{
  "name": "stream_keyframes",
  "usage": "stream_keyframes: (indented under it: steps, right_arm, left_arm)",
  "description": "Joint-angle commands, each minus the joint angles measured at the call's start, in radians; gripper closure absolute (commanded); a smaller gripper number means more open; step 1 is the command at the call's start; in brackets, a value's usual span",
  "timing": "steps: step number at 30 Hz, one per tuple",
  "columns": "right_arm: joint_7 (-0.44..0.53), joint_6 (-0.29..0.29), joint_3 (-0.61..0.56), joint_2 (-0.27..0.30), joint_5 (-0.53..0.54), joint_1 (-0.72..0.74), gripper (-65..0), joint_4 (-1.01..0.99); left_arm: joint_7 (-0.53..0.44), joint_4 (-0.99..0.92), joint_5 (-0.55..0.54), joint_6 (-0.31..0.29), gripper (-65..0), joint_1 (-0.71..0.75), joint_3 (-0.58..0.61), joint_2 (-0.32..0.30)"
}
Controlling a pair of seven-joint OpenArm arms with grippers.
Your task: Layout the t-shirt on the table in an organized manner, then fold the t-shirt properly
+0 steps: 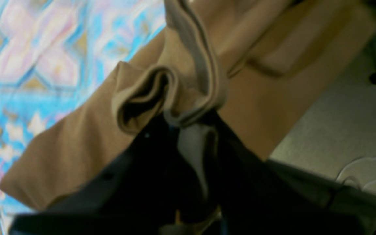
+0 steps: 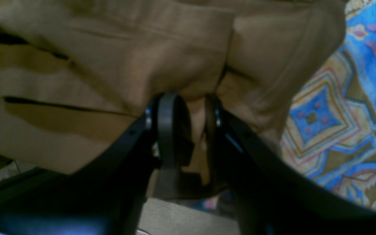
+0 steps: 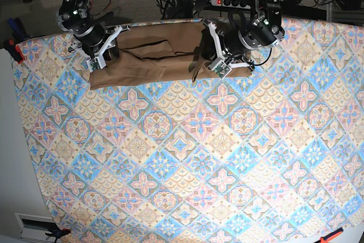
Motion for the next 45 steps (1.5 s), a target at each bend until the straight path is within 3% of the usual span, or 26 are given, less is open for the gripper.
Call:
stream_keyframes:
  steps: [1,5,15,21,29,37,41,45]
  right_arm:
    - [0.017,0.002,0.003,0.006,0.014,0.001,-13.7,0.016]
    - [0.017,0.002,0.003,0.006,0.014,0.001,-13.7,0.016]
    - [0.017,0.002,0.003,0.006,0.014,0.001,-13.7,0.016]
    - [0.022,0.002,0.003,0.006,0.014,0.001,-13.7,0.016]
    - [0.022,0.002,0.003,0.006,0.014,0.001,-13.7,0.016]
    - [0.019,0.002,0.003,0.006,0.014,0.001,-13.7,0.016]
    - [0.019,0.002,0.003,0.006,0.014,0.001,-13.7,0.016]
    - [0.017,0.002,0.003,0.006,0.014,0.001,-13.7,0.016]
  left_arm:
    - [-0.018,0.018,-0.012,0.004,0.0,-0.005,-0.001,-0.001]
    - [-0.024,0.017,-0.012,0.004,0.0,-0.018,0.004,0.002]
    - [-0.026,0.015,-0.007,0.004,0.0,-0.054,0.153,0.0]
    - [-0.026,0.015,0.067,0.004,0.0,-0.064,0.23,0.0]
    - [-0.026,0.011,0.097,0.004,0.0,-0.077,0.242,0.003]
    - [-0.024,0.007,0.094,0.013,-26.9,-0.088,0.262,0.003]
    - [-0.026,0.007,0.093,0.014,-33.2,-0.09,0.296,0.003]
    - [-0.027,0.009,0.091,0.016,-34.2,-0.104,0.289,0.042]
